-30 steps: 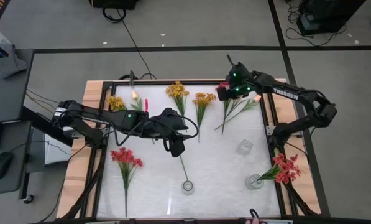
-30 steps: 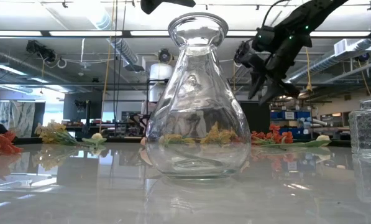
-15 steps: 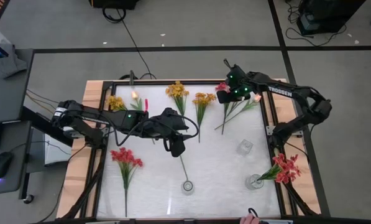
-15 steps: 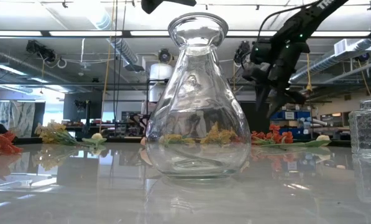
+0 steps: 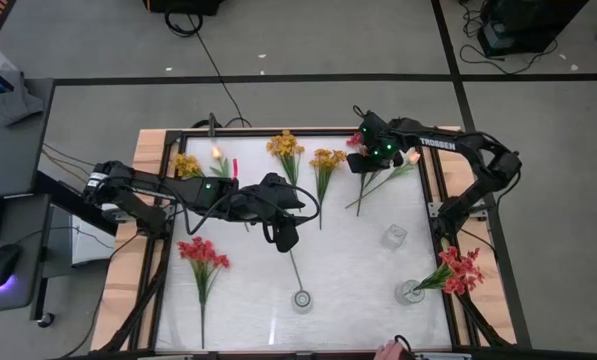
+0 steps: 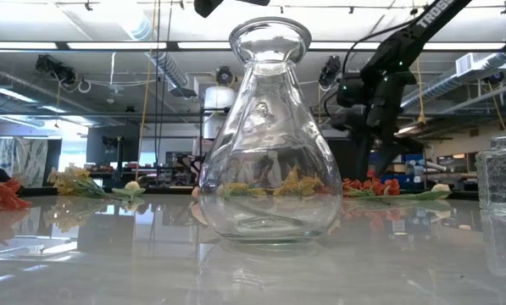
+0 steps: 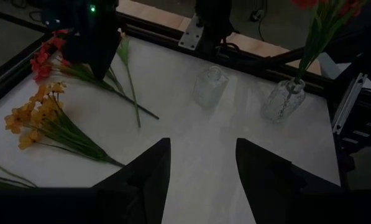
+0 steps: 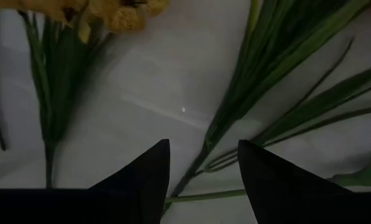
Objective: Sort flowers into vase by color
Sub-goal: Put the top pink flowers into the bottom right transparent vase
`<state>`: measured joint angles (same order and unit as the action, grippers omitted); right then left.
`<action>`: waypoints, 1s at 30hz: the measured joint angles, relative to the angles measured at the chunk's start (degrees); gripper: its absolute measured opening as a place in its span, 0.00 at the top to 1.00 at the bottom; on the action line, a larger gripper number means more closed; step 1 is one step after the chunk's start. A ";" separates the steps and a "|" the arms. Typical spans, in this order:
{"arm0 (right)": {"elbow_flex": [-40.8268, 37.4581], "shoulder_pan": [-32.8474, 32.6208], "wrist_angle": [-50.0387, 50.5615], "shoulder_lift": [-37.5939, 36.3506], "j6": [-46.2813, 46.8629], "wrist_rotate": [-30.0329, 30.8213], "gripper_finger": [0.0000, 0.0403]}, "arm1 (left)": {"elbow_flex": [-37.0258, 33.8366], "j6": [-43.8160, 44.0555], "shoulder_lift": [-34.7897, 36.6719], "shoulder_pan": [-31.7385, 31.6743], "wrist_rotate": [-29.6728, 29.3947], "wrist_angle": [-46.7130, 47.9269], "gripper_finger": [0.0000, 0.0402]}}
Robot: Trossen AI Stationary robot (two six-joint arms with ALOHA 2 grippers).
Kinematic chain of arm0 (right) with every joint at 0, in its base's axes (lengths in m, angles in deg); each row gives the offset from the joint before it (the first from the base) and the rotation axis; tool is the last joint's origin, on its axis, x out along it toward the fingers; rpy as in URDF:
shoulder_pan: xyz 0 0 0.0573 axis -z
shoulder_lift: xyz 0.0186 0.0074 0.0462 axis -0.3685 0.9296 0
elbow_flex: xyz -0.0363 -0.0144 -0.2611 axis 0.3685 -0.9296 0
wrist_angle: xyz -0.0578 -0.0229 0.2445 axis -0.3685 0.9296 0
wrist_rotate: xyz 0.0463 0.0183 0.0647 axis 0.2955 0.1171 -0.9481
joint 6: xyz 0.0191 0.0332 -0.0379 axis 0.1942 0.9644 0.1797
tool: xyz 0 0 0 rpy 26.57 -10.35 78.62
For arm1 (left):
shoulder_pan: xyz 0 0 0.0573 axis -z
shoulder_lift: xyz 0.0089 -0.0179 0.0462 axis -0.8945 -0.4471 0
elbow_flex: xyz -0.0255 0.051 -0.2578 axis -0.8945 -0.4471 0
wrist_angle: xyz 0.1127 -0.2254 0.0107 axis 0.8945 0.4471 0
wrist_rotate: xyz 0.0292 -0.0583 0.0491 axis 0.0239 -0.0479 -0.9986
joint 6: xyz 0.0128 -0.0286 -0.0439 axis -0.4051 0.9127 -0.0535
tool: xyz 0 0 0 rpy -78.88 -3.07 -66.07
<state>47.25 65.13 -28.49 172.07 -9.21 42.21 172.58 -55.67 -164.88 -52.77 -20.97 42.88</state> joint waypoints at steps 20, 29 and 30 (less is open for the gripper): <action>-0.02 -0.83 -2.84 5.96 3.08 0.18 0.51 | 0.00 0.00 0.00 0.02 0.00 -0.85 0.53; -0.02 -0.79 -3.30 7.46 2.08 1.04 0.51 | 0.00 -0.04 0.00 0.00 0.00 -0.76 0.53; -0.02 -0.79 -3.30 7.64 1.85 1.44 0.51 | 0.00 -0.04 0.00 0.01 0.00 -0.80 0.53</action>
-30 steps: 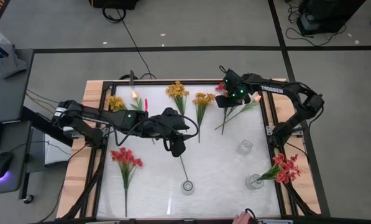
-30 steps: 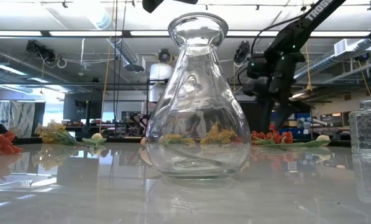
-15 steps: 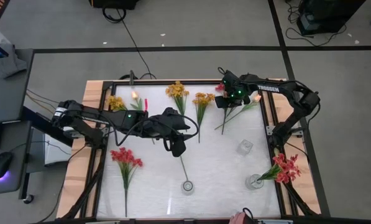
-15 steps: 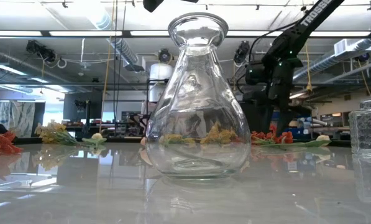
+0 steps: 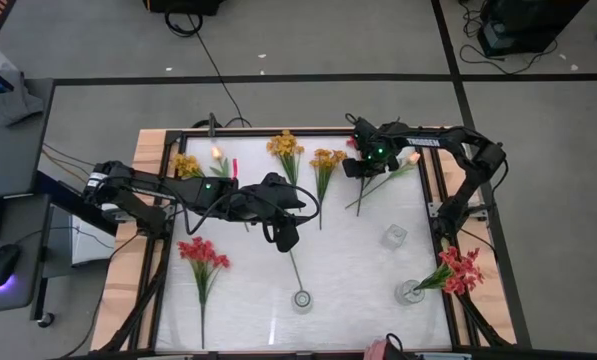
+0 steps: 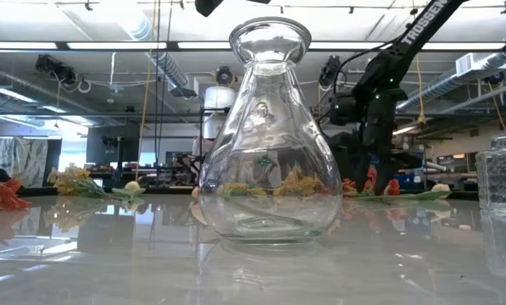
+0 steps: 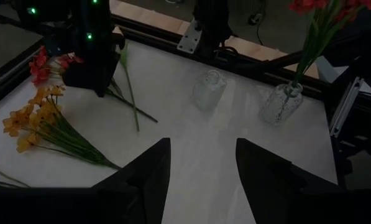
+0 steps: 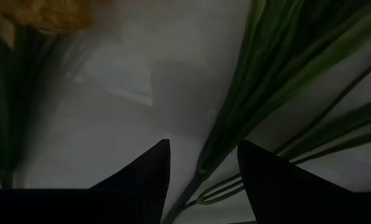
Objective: Sort flowers into vase by color
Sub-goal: Put the top pink flowers into the bottom right transparent vase
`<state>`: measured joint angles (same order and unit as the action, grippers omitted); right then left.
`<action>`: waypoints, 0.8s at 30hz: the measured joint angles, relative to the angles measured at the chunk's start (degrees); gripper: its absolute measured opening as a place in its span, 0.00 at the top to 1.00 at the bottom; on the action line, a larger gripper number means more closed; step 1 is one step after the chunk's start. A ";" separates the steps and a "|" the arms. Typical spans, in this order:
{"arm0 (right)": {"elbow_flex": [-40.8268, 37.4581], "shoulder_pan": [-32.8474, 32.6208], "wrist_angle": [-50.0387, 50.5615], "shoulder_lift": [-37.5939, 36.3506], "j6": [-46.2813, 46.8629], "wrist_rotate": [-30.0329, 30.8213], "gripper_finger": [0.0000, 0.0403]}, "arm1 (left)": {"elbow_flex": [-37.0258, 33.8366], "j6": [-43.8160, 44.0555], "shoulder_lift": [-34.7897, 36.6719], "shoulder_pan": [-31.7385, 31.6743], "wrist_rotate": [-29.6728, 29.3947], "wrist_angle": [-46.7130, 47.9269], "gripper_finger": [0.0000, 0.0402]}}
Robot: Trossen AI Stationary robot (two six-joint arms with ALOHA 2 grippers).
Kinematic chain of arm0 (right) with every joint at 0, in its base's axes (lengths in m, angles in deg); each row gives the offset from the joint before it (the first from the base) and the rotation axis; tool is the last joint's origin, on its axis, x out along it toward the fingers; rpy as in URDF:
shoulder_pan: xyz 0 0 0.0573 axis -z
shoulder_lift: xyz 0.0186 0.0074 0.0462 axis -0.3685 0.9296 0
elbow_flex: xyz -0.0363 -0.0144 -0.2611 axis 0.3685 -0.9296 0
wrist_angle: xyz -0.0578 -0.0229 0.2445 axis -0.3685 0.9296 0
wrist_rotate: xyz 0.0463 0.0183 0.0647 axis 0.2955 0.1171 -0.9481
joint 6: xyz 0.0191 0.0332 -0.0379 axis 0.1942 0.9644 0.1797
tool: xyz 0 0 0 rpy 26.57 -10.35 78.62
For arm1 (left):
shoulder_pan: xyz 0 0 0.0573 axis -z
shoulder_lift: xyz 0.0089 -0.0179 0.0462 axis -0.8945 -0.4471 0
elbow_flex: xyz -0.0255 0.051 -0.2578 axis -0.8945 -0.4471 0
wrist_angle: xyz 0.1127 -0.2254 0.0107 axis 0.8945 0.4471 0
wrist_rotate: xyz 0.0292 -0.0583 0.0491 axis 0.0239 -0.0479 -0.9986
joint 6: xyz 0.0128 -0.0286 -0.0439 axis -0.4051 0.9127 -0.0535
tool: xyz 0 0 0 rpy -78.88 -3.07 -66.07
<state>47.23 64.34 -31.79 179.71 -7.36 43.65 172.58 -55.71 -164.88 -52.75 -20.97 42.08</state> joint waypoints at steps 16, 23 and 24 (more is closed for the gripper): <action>-0.04 0.07 -0.56 0.15 -1.86 3.58 0.76 | 0.00 -0.17 0.00 -0.01 0.00 0.04 0.53; -1.79 -0.98 -1.31 -0.05 -1.41 4.21 0.86 | 0.00 -0.15 0.00 0.00 0.02 0.01 0.53; -2.03 -1.13 -1.33 -0.08 -1.41 3.97 0.88 | 0.00 -0.15 0.00 0.03 0.00 0.04 0.53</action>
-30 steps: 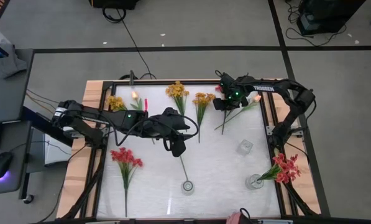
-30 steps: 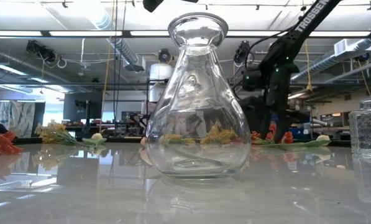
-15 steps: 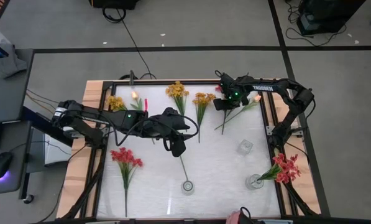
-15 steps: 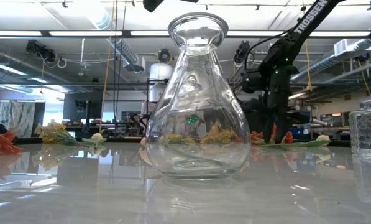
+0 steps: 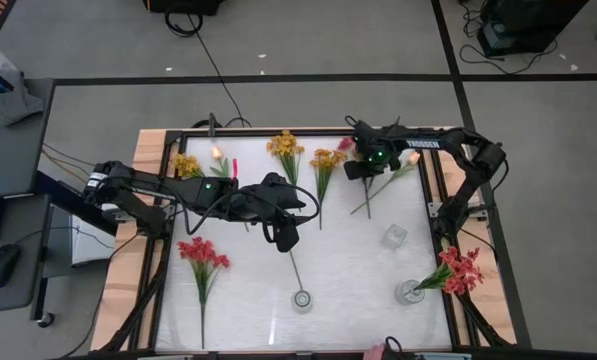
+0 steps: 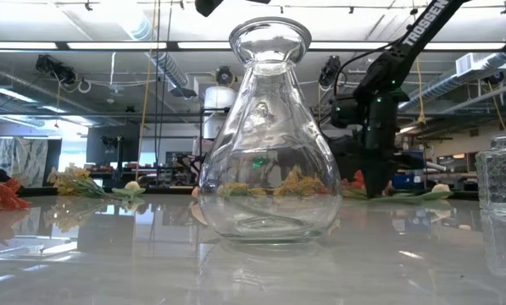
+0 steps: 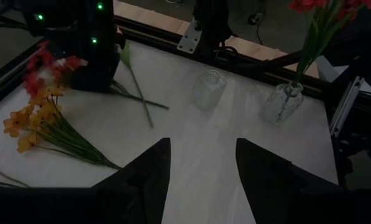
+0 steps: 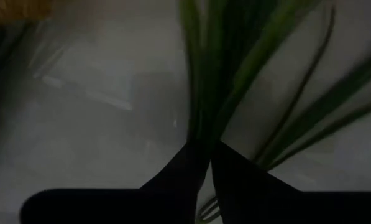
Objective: Sort flowers into vase by color
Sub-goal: Put the top pink flowers into the bottom right transparent vase
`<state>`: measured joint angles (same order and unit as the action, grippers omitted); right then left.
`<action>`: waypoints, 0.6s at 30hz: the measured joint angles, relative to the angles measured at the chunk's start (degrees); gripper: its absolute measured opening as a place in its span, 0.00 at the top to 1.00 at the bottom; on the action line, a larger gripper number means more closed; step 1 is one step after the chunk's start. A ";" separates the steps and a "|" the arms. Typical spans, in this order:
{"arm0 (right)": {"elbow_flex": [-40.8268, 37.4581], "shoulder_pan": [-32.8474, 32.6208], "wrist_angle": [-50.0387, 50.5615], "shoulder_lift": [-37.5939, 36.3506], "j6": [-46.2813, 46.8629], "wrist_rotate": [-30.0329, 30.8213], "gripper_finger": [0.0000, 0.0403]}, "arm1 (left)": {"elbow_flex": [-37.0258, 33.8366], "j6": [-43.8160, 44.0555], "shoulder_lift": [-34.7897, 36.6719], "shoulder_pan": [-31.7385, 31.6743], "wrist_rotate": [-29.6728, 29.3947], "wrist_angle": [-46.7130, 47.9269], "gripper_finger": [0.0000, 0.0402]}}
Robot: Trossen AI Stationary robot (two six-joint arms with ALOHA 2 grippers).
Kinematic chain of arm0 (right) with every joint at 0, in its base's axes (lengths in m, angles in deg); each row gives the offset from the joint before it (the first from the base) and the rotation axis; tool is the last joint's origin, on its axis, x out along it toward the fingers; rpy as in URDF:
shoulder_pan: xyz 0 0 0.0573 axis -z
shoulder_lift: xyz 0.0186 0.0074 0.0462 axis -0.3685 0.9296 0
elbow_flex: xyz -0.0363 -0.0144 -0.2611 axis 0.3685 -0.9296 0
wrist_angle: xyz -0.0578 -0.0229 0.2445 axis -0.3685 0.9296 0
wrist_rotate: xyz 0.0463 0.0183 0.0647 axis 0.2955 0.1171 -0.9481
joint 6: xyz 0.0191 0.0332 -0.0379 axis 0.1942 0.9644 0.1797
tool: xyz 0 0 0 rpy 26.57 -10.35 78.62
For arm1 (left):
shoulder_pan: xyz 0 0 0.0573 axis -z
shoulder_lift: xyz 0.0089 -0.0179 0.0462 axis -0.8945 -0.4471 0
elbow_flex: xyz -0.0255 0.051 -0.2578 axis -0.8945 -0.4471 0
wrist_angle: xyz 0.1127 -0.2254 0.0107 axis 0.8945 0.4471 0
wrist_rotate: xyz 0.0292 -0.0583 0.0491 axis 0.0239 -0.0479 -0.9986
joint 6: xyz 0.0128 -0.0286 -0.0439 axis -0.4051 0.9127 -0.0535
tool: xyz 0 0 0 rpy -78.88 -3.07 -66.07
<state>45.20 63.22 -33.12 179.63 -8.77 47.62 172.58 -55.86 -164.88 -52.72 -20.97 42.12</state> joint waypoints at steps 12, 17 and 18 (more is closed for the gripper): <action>-0.35 -0.21 -0.29 -2.68 -0.31 -3.24 0.98 | 0.00 0.03 0.00 0.09 0.02 -0.02 0.53; -0.35 0.82 -0.19 -6.25 0.13 -3.26 0.97 | 0.00 0.04 0.00 0.09 0.02 -0.02 0.53; -0.35 1.05 -0.19 -7.09 0.13 -3.26 0.97 | 0.00 0.04 0.00 0.09 0.02 -0.02 0.53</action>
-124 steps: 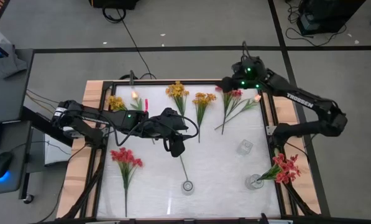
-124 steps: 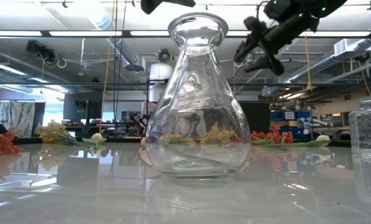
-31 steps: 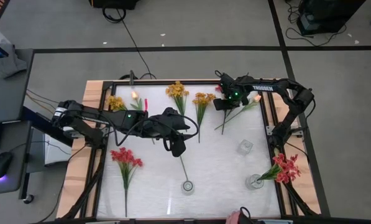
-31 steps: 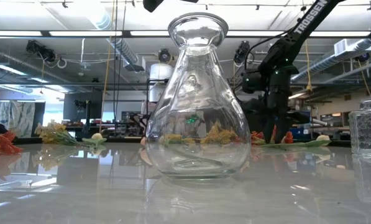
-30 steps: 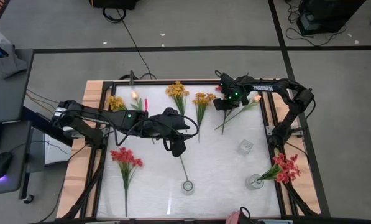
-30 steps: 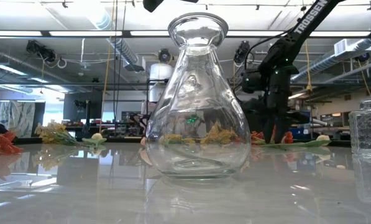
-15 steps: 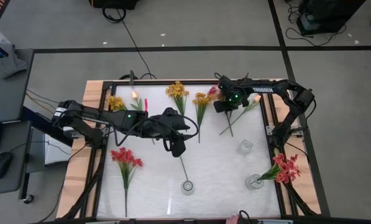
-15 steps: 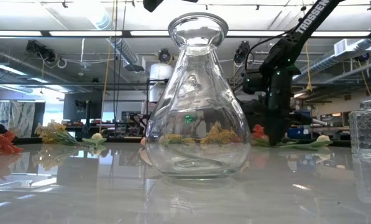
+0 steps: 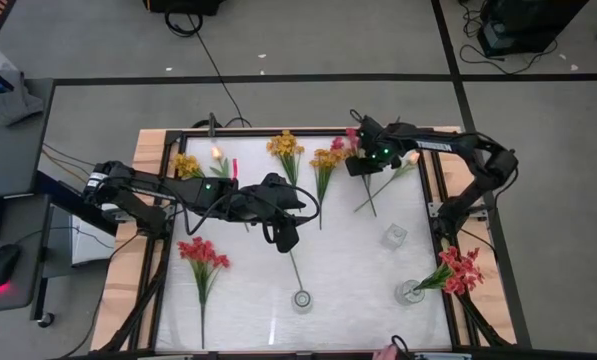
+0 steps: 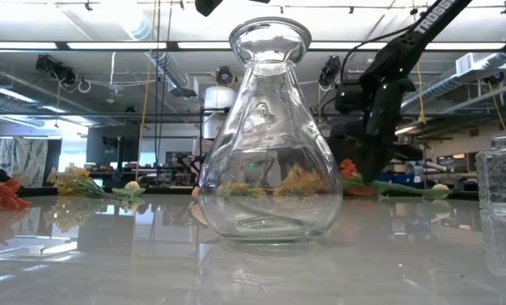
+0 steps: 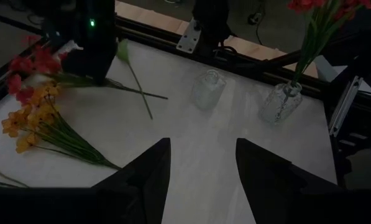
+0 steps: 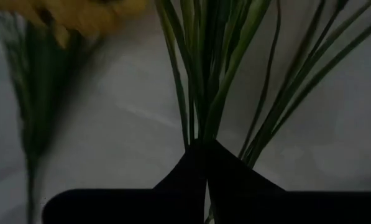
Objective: Sort flowers into vase by color
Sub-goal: Put the top pink flowers into the bottom right transparent vase
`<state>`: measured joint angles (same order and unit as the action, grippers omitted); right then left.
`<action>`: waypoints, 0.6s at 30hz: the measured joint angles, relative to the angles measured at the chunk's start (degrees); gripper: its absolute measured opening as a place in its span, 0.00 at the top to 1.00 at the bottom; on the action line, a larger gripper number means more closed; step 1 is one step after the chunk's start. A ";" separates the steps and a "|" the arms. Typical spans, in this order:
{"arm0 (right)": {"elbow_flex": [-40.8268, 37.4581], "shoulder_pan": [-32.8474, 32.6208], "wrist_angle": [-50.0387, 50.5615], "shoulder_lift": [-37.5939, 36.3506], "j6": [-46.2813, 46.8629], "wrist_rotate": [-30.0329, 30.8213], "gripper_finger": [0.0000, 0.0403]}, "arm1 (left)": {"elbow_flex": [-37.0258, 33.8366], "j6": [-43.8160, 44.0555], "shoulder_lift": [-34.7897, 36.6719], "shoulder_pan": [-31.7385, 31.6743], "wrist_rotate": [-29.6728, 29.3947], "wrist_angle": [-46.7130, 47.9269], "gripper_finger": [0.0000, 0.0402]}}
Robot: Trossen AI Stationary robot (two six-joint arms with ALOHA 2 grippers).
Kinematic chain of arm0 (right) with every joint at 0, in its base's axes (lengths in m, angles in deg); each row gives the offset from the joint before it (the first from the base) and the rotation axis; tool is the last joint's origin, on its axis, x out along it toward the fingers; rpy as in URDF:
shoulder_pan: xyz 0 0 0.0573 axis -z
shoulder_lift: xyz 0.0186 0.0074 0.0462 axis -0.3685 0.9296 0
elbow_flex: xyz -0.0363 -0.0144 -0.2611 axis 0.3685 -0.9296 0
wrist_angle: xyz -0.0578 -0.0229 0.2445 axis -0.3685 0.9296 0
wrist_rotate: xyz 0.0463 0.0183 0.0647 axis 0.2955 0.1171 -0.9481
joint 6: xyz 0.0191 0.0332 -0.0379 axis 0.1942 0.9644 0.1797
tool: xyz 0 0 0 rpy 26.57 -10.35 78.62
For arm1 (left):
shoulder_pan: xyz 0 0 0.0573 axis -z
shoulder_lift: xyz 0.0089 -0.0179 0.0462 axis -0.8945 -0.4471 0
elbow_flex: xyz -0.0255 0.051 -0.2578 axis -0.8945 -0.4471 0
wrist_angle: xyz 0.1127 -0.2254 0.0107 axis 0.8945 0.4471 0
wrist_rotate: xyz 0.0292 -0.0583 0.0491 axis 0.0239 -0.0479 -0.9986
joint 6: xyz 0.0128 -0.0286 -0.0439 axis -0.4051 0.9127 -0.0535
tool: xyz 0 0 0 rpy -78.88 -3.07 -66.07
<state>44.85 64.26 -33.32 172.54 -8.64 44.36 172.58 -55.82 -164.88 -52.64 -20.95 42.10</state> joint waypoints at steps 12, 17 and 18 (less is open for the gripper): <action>0.00 2.04 -4.79 -11.65 -2.96 2.19 0.97 | 0.00 0.07 0.00 0.00 0.00 -0.02 0.53; 0.00 2.04 -7.38 -14.90 -3.80 2.19 0.97 | 0.00 0.07 0.00 0.00 0.00 0.00 0.53; 0.00 1.96 -7.99 -15.53 -3.87 2.19 0.97 | 0.00 0.07 0.00 0.00 0.00 -0.01 0.53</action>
<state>44.85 66.22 -41.30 157.01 -12.51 46.55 172.58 -55.75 -164.88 -52.64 -20.95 42.09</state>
